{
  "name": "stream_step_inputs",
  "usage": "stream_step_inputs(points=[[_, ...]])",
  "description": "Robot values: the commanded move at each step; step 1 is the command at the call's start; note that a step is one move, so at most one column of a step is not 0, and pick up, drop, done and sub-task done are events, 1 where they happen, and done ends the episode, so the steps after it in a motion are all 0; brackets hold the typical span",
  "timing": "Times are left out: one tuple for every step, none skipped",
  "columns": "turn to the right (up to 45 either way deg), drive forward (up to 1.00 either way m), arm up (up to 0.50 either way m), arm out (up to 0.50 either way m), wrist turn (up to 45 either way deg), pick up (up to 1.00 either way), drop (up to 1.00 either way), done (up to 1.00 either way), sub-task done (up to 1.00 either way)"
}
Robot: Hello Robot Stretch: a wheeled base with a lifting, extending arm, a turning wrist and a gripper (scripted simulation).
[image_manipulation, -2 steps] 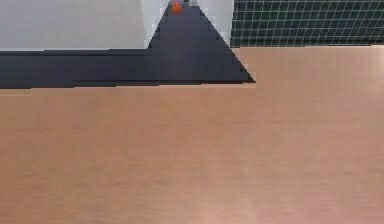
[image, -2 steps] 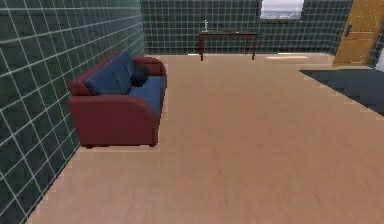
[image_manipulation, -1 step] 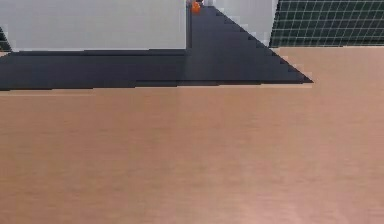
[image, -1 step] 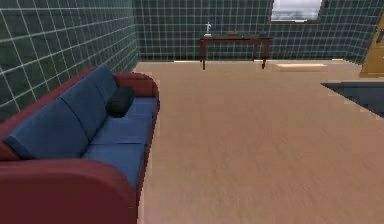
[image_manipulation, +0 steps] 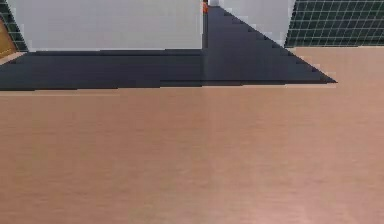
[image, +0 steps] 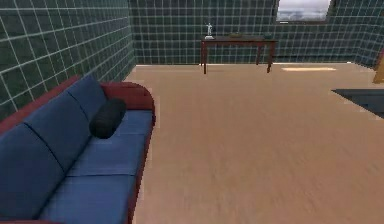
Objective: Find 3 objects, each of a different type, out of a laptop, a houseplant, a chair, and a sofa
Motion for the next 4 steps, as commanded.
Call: stream_step_inputs(points=[[-30.0, 0.0, 0.0, 0.0, 0.0, 0.0, 0.0, 0.0, 0.0], [0.0, 0.0, 0.0, 0.0, 0.0, 0.0, 0.0, 0.0, 1.0], [-45.0, 0.0, 0.0, 0.0, 0.0, 0.0, 0.0, 0.0, 0.0], [-45.0, 0.0, 0.0, 0.0, 0.0, 0.0, 0.0, 0.0, 0.0]])
